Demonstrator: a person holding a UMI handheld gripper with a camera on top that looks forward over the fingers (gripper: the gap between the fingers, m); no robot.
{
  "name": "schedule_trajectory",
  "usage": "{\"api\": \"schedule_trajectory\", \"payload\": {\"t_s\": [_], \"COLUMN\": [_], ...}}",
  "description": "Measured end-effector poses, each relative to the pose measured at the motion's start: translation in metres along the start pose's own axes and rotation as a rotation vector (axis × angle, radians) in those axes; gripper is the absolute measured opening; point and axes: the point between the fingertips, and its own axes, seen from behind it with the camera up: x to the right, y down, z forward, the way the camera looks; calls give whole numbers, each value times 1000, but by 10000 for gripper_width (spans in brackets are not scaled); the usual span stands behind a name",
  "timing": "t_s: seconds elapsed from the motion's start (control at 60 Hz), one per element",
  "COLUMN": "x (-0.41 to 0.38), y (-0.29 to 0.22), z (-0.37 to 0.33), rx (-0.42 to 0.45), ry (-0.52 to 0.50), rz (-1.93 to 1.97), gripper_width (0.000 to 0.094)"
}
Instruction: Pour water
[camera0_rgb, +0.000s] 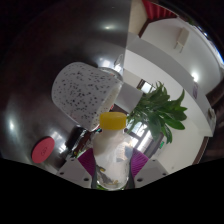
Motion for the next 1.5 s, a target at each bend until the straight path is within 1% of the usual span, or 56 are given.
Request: {"api": "schedule_trajectory", "payload": {"t_s": [0.083,0.133,0.2,0.233,0.333,0.35,0.367,0.45,0.467,0.567,0.583,0.617,0.65,0.683,0.7,0.717,0.8,0.817,0.95,1.017,1.05,1.167,1.25,1.3,1.35,1.383,1.417,1.433,1.483,1.5], "x": [4,8,9,14,12,6,9,11,7,-8,-8,-15,-17,-16,-11,-21,-39,-36,-79,-95,-95,-97,-98,-98,-99,-100,-105,-106,-107,-106], "y": [3,4,9,14,27,22,35,49,43,48,30,42,44,36,24,33,37,31,26,20,21,23,24,24,24,22,19,17,15,16], "z": [-3,-6,-11,-14,-18,-17,-18,-18,-17,-17,-16,-19,-22,-24,-21,-24,-23,-23,-12,-11,-9,-12,-13,-14,-13,-14,-18,-20,-29,-34], "rx": [10,24,32,51,53,41,49,66,72,118,111,154,187,215,221,245,248,230,190,169,191,179,176,175,172,163,143,136,135,135], "ry": [9,21,4,-24,-87,-80,-93,-111,-117,-202,-211,-242,-263,-293,-302,-314,-339,-340,-370,-401,-371,-370,-365,-364,-368,-387,-424,-438,-456,-457], "rz": [101,225,414,526,858,913,956,1182,1231,1537,1588,1691,1790,1870,1903,1934,2000,1998,2023,2020,2027,2038,2050,2053,2056,2060,2065,2070,2085,2089], "gripper_width": [429,428,428,430,428,429,426,429,428,424,424,427,426,427,427,428,427,427,427,431,437,434,472,526,559,585,654,729,890,889]}}
